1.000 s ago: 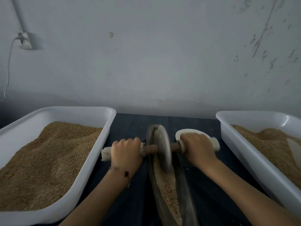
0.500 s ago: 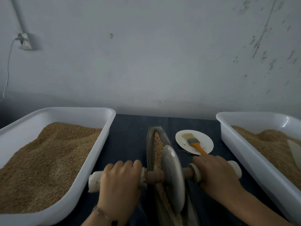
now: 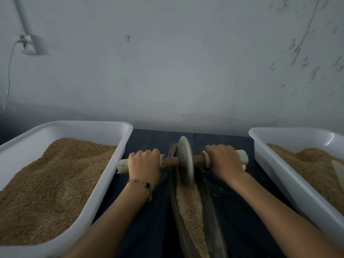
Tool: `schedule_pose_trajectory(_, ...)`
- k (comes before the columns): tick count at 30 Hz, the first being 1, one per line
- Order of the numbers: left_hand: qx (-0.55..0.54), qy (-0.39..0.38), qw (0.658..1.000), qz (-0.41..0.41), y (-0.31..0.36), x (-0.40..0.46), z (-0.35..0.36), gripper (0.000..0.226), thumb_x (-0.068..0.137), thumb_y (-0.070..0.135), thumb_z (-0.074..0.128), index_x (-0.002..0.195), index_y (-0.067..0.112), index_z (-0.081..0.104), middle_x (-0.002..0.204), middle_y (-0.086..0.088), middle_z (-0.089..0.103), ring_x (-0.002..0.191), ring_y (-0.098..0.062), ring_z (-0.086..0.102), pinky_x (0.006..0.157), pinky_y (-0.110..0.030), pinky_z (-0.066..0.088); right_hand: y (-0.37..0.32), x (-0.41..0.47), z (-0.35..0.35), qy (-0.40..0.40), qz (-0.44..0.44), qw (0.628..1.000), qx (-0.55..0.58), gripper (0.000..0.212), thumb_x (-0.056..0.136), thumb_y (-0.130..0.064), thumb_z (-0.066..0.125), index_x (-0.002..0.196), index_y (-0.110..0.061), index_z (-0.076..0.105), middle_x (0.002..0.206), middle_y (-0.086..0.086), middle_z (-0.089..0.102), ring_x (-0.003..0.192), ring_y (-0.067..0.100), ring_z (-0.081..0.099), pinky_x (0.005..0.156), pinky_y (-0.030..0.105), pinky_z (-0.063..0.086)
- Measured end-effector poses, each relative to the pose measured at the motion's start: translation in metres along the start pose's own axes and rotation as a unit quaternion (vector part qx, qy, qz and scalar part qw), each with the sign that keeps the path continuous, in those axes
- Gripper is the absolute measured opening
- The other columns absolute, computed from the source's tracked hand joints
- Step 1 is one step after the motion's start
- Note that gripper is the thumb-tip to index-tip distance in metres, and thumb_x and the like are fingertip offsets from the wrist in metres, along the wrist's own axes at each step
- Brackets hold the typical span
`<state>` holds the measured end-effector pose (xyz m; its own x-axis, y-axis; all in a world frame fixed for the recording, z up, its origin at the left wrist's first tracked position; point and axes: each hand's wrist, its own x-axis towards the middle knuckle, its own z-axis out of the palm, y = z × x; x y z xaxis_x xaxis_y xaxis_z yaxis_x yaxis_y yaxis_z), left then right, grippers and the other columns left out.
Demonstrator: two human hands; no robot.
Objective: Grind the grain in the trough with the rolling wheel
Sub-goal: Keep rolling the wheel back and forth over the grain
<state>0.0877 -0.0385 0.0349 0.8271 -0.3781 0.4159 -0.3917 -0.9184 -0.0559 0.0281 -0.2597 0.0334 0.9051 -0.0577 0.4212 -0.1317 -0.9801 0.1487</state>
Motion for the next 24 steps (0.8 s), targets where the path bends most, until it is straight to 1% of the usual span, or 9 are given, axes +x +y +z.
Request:
schedule_pose_trajectory(3,0.015,0.026,0.999,0.037,0.005,-0.018,-0.008,0.016,0.088,0.027,0.057,0.085,0.024,0.042,0.08,0.007,0.05,0.074,-0.013,0.045,0.069,-0.026,0.031,0.001,-0.025,-0.003,-0.002,0.022,0.999,0.042,0.008,0.084,-0.022,0.056,0.084,-0.026,0.049,0.088,-0.006,0.061,0.08,0.017,0.056,0.065,0.03,0.035)
schedule_pose_trajectory(7,-0.006,0.007,0.996,0.092,0.008,-0.053,-0.028,0.018,0.087,0.03,0.058,0.101,0.024,0.048,0.099,0.006,0.058,0.092,-0.015,0.054,0.08,-0.029,0.036,-0.003,-0.071,-0.016,-0.036,0.035,0.995,0.085,0.013,0.083,-0.021,0.06,0.086,-0.028,0.05,0.09,-0.007,0.061,0.08,0.013,0.055,0.069,0.029,0.042)
schedule_pose_trajectory(9,-0.013,0.015,0.994,0.104,0.005,-0.076,-0.04,0.028,0.071,0.029,0.074,0.091,0.023,0.055,0.085,0.004,0.06,0.078,-0.016,0.057,0.072,-0.031,0.042,-0.009,-0.094,-0.031,-0.017,0.016,0.998,0.063,0.031,0.068,-0.021,0.076,0.078,-0.031,0.049,0.078,-0.008,0.061,0.064,0.008,0.047,0.058,0.024,0.035)
schedule_pose_trajectory(10,-0.031,0.023,0.993,0.112,0.002,-0.087,-0.043,0.034,0.055,0.024,0.083,0.078,0.021,0.058,0.071,0.003,0.06,0.064,-0.017,0.057,0.061,-0.032,0.044,-0.011,-0.104,-0.04,0.0,0.003,0.998,0.063,0.041,0.053,-0.017,0.085,0.072,-0.03,0.05,0.068,-0.008,0.058,0.056,0.007,0.042,0.054,0.022,0.03)
schedule_pose_trajectory(12,-0.061,0.034,0.99,0.126,-0.002,-0.106,-0.047,0.041,0.034,0.013,0.085,0.06,0.019,0.054,0.053,0.002,0.051,0.046,-0.02,0.05,0.046,-0.031,0.038,-0.013,-0.119,-0.055,0.035,-0.031,0.998,0.045,0.052,0.033,-0.01,0.088,0.064,-0.027,0.051,0.059,-0.01,0.051,0.048,0.009,0.042,0.05,0.022,0.025)
schedule_pose_trajectory(16,-0.085,0.021,0.987,0.137,-0.009,-0.123,-0.044,0.047,0.028,0.019,0.087,0.057,0.021,0.05,0.048,0.004,0.046,0.04,-0.017,0.045,0.041,-0.03,0.033,-0.014,-0.123,-0.061,0.064,-0.068,0.995,0.031,0.048,0.032,-0.006,0.085,0.063,-0.025,0.054,0.059,-0.008,0.051,0.049,0.014,0.047,0.048,0.025,0.028)
schedule_pose_trajectory(20,-0.104,0.009,0.987,0.122,-0.009,-0.104,-0.028,0.044,0.044,0.029,0.088,0.059,0.025,0.047,0.051,0.005,0.048,0.044,-0.012,0.046,0.048,-0.026,0.03,-0.016,-0.098,-0.048,0.052,-0.044,0.997,0.044,0.04,0.045,-0.012,0.087,0.063,-0.026,0.054,0.059,-0.006,0.057,0.052,0.012,0.05,0.05,0.025,0.034)
schedule_pose_trajectory(22,-0.057,0.016,0.994,0.095,-0.006,-0.082,-0.018,0.03,0.073,0.037,0.071,0.074,0.03,0.042,0.068,0.011,0.05,0.06,-0.008,0.045,0.061,-0.025,0.031,-0.013,-0.075,-0.036,0.024,-0.035,0.999,0.017,0.031,0.062,-0.02,0.08,0.07,-0.027,0.05,0.07,-0.005,0.061,0.063,0.015,0.054,0.057,0.026,0.033)
schedule_pose_trajectory(24,-0.035,0.026,0.998,0.054,-0.004,-0.059,-0.01,0.021,0.087,0.037,0.054,0.08,0.03,0.035,0.078,0.013,0.047,0.069,-0.007,0.04,0.067,-0.025,0.028,-0.009,-0.05,-0.024,-0.021,-0.017,1.0,0.008,0.014,0.081,-0.027,0.06,0.08,-0.028,0.047,0.087,-0.005,0.062,0.079,0.017,0.056,0.064,0.029,0.033)
